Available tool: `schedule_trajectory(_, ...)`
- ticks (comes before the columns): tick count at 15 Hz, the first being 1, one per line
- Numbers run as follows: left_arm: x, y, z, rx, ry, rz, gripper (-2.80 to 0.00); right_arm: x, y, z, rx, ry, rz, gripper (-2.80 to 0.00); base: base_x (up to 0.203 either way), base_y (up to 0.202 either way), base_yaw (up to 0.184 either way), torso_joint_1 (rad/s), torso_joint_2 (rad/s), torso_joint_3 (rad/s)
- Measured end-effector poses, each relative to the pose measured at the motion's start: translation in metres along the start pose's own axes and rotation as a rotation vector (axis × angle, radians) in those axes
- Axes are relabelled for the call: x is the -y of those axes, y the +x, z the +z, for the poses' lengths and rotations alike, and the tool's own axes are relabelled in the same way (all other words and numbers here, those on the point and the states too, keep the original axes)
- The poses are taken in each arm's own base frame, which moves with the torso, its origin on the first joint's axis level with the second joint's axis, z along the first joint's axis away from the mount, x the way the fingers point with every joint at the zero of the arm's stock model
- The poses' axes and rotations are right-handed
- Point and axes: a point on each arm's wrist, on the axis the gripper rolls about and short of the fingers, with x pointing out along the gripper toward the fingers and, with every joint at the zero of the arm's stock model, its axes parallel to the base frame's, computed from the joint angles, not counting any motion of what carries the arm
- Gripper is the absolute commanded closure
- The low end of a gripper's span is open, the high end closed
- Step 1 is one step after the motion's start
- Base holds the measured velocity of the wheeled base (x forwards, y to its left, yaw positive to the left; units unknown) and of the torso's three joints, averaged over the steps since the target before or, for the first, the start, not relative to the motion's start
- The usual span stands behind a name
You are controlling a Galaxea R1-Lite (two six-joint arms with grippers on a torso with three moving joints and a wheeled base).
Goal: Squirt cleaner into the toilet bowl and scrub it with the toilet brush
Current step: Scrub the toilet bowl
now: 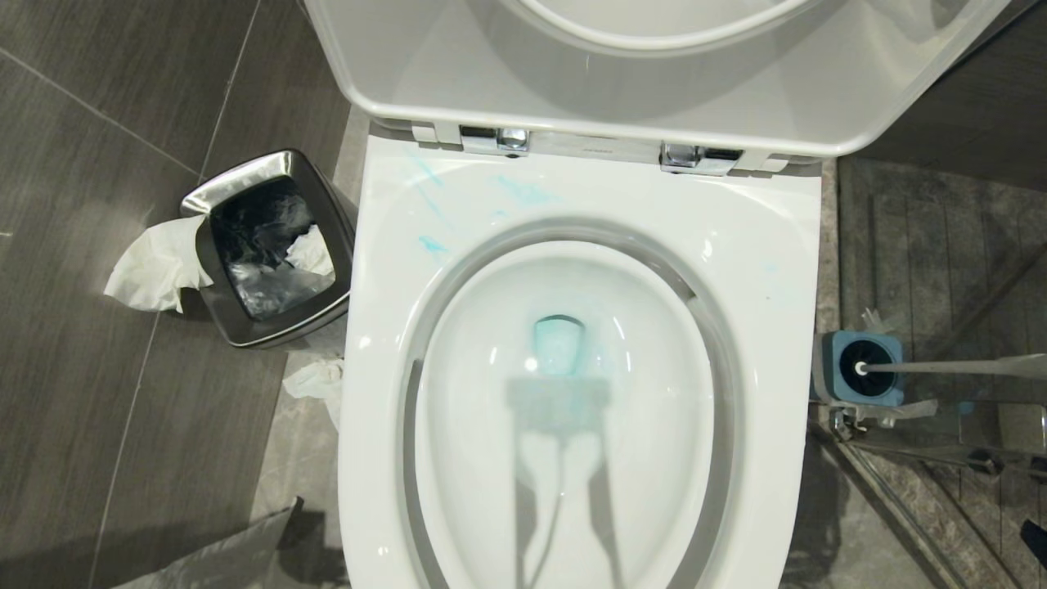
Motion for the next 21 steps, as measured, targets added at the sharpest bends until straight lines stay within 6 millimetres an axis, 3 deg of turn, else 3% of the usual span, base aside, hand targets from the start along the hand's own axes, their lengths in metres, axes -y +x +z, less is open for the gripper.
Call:
schedule_trajectory(6, 0.000, 0.000, 0.000, 0.000, 0.000, 0.000, 0.00, 0.001, 0.043, 0.020, -0.009, 0.010, -0.044, -2.80, 0.000, 0.000, 0.000, 0.000, 0.00, 0.000)
schedule_trajectory(21, 0.000, 0.000, 0.000, 0.000, 0.000, 0.000, 0.00, 0.005, 0.142, 0.038, 0.218, -0.031, -0.049, -2.80, 0.000, 0.000, 0.000, 0.000, 0.00, 0.000)
